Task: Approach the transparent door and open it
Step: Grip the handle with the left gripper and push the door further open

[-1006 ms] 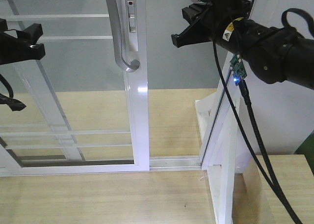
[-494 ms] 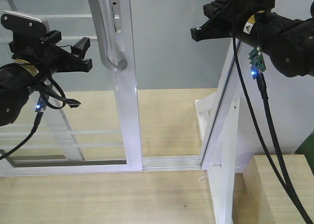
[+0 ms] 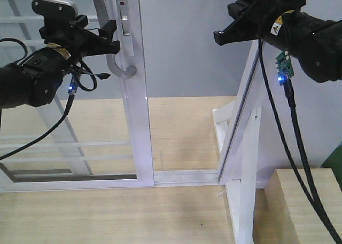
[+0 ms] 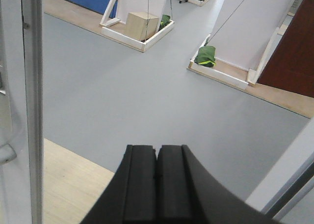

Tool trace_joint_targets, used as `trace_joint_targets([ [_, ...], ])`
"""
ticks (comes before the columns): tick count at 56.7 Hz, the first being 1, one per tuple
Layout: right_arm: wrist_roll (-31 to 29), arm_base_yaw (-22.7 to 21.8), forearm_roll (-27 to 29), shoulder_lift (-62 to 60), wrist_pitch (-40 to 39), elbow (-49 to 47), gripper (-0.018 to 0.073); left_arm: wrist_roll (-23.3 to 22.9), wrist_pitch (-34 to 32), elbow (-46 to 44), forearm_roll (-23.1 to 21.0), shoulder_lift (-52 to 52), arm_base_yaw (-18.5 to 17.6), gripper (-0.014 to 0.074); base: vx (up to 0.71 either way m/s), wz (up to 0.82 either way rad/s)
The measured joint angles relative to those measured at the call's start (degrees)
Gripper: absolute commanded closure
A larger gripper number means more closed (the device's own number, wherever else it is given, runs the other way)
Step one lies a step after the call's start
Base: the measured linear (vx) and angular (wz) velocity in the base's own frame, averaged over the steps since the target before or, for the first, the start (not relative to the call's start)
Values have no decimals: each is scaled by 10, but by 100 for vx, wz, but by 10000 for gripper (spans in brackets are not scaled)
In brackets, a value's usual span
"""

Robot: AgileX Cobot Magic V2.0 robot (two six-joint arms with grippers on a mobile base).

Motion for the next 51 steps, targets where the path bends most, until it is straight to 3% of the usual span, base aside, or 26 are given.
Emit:
trace_joint_targets([
  [14, -5, 0, 0, 0, -1, 0, 561, -5, 5, -57, 0, 43, 0, 32, 0, 0],
  [20, -7, 0, 0, 0, -1, 0, 561, -5, 17, -74, -1, 57, 0, 71, 0, 0],
  [26, -12, 0, 0, 0, -2, 0, 561, -5, 31, -80, -14, 60, 0, 208, 0, 0],
  [38, -19, 0, 0, 0, -3, 0, 561, -7, 30, -80, -25, 60, -5, 606, 0, 0],
  [51, -19, 0, 0, 2, -4, 0, 561, -5, 47, -80, -28, 53, -5, 603, 0, 0],
])
